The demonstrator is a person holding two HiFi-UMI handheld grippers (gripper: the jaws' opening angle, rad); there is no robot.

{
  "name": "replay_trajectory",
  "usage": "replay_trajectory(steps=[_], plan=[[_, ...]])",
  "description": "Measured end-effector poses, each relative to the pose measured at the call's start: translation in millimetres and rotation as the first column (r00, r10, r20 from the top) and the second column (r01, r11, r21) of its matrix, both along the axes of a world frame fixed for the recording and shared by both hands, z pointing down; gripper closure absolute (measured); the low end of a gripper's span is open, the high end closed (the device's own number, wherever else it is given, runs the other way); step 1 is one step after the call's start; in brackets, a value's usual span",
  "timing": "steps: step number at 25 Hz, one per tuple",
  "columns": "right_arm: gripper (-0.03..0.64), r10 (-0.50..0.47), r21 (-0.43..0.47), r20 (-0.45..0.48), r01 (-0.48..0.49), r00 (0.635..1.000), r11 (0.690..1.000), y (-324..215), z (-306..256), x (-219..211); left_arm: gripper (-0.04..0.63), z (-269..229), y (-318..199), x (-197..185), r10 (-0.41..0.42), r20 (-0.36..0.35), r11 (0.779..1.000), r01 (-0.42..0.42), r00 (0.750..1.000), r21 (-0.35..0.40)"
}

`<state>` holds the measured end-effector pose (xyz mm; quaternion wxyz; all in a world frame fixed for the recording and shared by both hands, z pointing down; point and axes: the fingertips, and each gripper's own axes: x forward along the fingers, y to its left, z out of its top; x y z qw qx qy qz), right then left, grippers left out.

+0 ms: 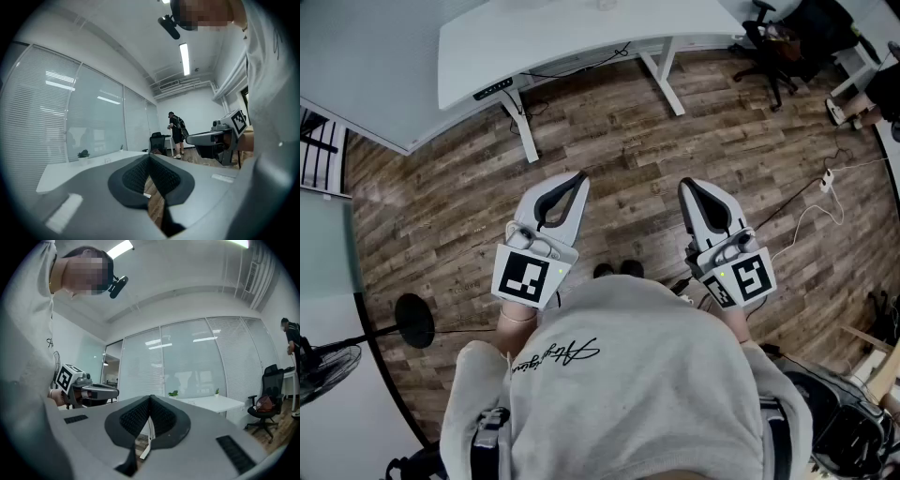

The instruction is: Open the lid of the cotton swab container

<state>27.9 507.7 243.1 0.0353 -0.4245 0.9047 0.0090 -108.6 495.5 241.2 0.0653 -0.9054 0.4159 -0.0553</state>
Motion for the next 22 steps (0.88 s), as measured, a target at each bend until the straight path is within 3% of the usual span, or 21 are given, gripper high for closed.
replay_trajectory(steps=[22], plan=[[0.615, -0.024, 0.016, 0.038, 0.023, 0.999, 1.000, -3.5, -4.0, 2.4, 0.595, -1.4, -2.2, 7.1, -0.003, 0.005, 1.000, 0.003, 1.000, 0.002]])
